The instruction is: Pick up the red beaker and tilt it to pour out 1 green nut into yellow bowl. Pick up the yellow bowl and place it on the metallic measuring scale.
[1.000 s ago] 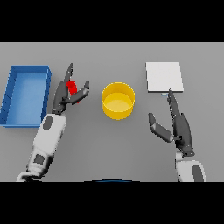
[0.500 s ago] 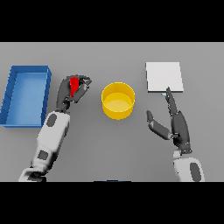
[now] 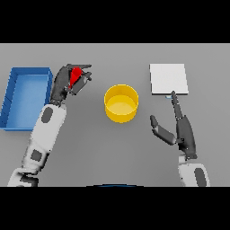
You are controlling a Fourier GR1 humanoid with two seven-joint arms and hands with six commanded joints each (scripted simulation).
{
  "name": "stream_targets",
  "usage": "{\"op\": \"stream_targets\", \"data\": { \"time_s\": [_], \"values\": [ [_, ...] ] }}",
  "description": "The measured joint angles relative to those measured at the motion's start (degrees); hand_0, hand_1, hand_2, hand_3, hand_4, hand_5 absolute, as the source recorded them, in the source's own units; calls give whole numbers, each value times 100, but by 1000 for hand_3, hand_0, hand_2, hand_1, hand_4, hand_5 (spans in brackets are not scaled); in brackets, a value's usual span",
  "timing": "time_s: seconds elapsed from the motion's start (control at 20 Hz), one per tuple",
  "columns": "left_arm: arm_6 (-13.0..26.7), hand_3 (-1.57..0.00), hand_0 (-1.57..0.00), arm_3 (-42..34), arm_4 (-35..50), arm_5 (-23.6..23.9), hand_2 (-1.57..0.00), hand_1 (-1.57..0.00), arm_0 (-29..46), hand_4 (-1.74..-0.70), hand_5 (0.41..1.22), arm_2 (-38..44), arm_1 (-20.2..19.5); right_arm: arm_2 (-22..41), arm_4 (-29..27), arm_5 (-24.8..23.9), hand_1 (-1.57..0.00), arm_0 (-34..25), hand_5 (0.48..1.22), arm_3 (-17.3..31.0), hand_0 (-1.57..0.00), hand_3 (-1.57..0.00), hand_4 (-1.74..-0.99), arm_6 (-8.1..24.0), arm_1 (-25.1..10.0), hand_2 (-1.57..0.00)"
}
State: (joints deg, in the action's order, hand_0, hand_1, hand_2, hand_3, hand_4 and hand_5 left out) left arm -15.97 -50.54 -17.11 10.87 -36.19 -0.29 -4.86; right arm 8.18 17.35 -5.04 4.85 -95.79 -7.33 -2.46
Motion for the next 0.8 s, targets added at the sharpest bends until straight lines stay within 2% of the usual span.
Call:
{"op": "stream_targets", "data": {
  "time_s": [0.15, 0.25, 0.4, 0.55, 0.8],
  "values": [
    [489, -1555, -1559, -307, -769, -199, -1560, -1560, -140, -1735, 1132, -705, -415, -22, -31, 35, 1, 13, 663, 6, 1, 1, -1092, 1, -35, 1],
    [663, -1555, -1559, -485, -972, -327, -1560, -1560, -119, -1735, 1123, -960, -499, -25, -74, 40, 1, 110, 668, -33, 1, 1, -1092, -131, -19, 1],
    [902, -1558, -1562, -716, -1113, -444, -1562, -1562, -75, -1736, 1144, -1197, -537, -22, -48, 35, 1, 62, 666, -74, 1, 1, -1096, 1, -29, 1],
    [1379, -1564, -1566, -710, -1754, -678, -1566, -1566, -482, -1739, 1153, -1727, -766, -12, -107, 110, 1, -5, 685, -71, 1, 1, -1069, 11, -27, 1],
    [1479, -1569, -1569, -269, -2803, -1357, -1569, -1570, -1314, -1740, 1199, -2771, -1006, 55, 13, 77, 1, -1, 689, -110, 1, 1, -1068, 27, -10, 1]
  ]
}}
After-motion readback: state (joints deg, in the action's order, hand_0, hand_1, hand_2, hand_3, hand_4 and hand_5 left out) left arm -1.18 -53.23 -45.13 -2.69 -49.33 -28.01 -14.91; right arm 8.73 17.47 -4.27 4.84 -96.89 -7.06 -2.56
